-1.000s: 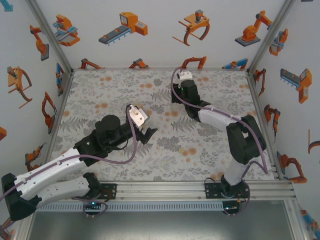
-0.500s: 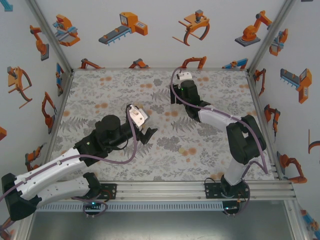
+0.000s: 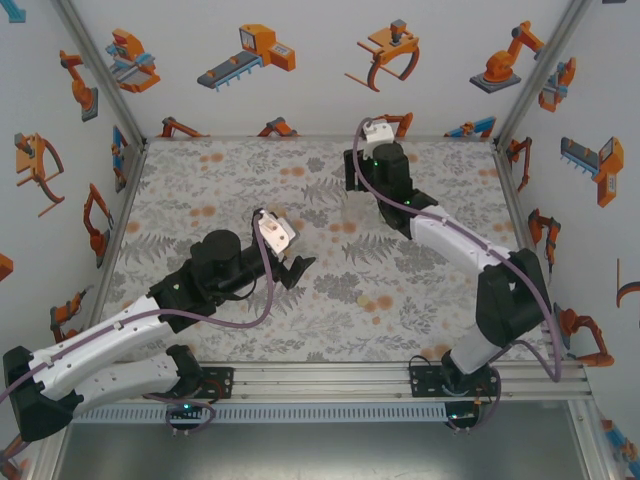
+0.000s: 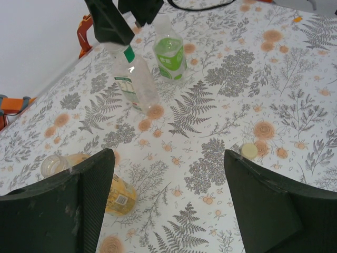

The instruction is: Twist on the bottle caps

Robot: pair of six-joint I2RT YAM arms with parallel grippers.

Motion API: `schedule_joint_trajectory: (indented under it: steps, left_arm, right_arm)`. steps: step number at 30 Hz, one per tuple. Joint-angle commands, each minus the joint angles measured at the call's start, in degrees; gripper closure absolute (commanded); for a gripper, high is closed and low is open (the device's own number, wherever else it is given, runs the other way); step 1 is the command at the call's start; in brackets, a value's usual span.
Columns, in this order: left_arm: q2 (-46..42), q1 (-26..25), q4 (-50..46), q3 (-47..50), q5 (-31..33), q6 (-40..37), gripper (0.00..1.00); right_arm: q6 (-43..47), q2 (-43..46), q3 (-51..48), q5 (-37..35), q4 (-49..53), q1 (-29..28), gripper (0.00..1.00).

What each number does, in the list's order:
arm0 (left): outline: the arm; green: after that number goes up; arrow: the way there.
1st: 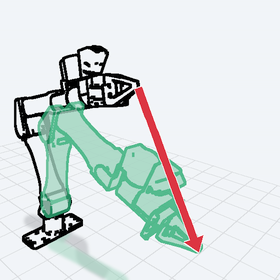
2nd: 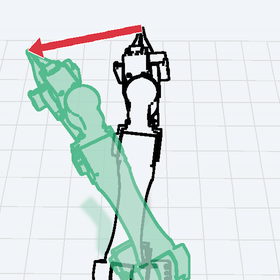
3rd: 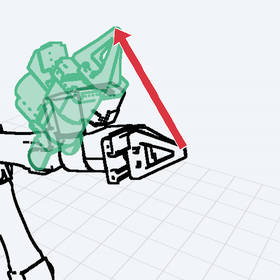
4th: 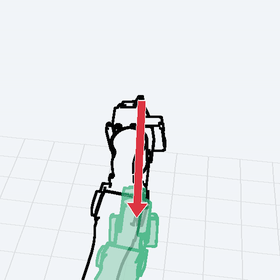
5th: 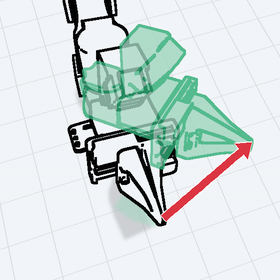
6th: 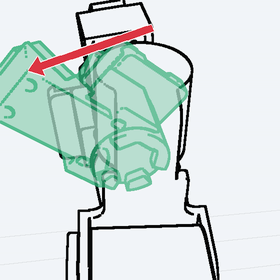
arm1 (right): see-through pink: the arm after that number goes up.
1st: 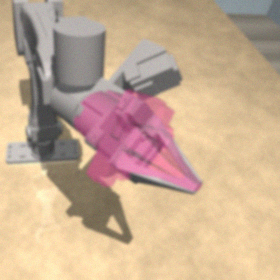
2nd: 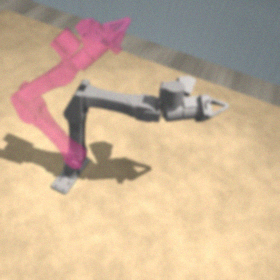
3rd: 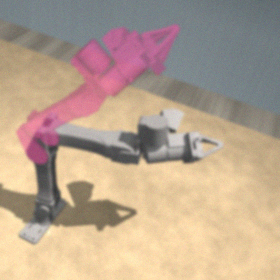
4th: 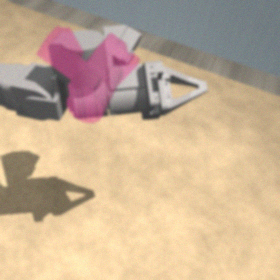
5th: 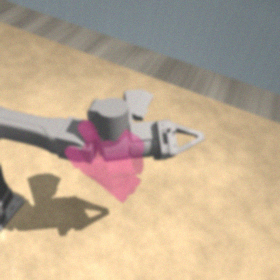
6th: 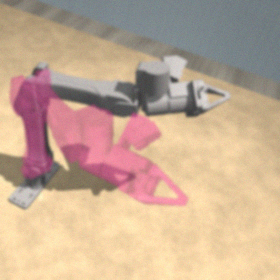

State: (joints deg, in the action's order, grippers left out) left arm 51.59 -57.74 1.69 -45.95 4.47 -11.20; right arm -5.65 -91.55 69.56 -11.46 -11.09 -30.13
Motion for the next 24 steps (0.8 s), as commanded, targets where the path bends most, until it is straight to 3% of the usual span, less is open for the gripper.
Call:
schedule_joint_trajectory:
  steps: [1, 10, 19, 24]
  left_arm:
    - [-0.4, -0.2, 1.6, 0.3, -0.1, 0.4, 0.22]
    - [-0.4, 1.8, 1.5, 0.0, 3.5, 4.2, 0.2]
    - [-2.3, 11.2, -2.5, -0.9, 5.4, 14.6, 0.14]
    - [-5.9, 16.5, -9.4, -2.0, 6.6, 16.7, 0.11]
  right_arm:
    - [2.3, 2.6, 1.9, 0.5, 3.2, 0.2, 0.34]
    - [6.6, 10.0, -3.9, 19.2, 4.2, 0.2, 0.34]
    - [5.6, 14.2, -12.5, 36.4, -2.7, -0.1, 0.35]
    - [2.5, 13.0, -14.8, 38.7, -8.2, -1.3, 0.35]
